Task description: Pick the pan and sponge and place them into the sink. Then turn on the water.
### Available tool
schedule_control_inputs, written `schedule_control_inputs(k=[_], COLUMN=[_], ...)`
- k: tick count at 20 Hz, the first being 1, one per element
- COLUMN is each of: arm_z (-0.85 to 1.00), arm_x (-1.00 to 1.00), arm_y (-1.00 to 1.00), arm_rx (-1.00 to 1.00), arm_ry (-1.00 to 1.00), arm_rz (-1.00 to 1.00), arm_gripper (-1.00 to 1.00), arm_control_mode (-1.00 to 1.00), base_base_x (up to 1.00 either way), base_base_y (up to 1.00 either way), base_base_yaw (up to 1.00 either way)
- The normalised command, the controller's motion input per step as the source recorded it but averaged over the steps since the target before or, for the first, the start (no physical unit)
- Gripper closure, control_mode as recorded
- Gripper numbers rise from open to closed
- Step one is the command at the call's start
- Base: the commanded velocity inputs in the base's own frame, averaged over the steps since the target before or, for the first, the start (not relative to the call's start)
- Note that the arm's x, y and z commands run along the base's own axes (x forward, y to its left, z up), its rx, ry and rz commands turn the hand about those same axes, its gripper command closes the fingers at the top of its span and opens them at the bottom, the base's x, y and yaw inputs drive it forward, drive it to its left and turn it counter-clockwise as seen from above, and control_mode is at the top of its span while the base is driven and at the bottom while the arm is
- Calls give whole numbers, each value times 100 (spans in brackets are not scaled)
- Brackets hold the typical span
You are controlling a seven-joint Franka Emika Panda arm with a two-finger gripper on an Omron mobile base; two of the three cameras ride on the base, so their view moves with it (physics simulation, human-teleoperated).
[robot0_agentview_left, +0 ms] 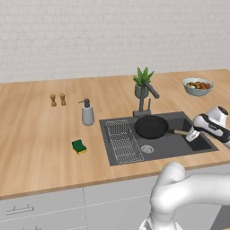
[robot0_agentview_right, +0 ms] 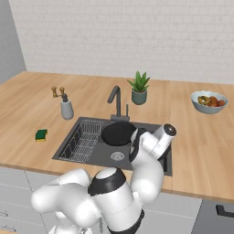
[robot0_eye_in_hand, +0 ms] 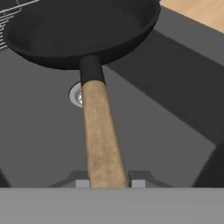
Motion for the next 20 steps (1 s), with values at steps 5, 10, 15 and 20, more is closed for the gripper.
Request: schedule_control_inputs(k=[5, 10, 15, 20], arm_z=[-53, -18, -5, 0], arm_x=[-32, -39, -3, 41], arm_y=[0, 0, 0, 5], arm_rx=[-4, 0, -2, -10], arm_ry=[0, 0, 1, 7], arm_rz=[0, 0, 0, 0], arm_gripper=[100, 100, 100, 100], arm_control_mode=[-100, -100, -100, -100], base_base_x=[0, 0, 0, 0], base_base_y=[0, 0, 0, 0], base_base_yaw=[0, 0, 0, 0])
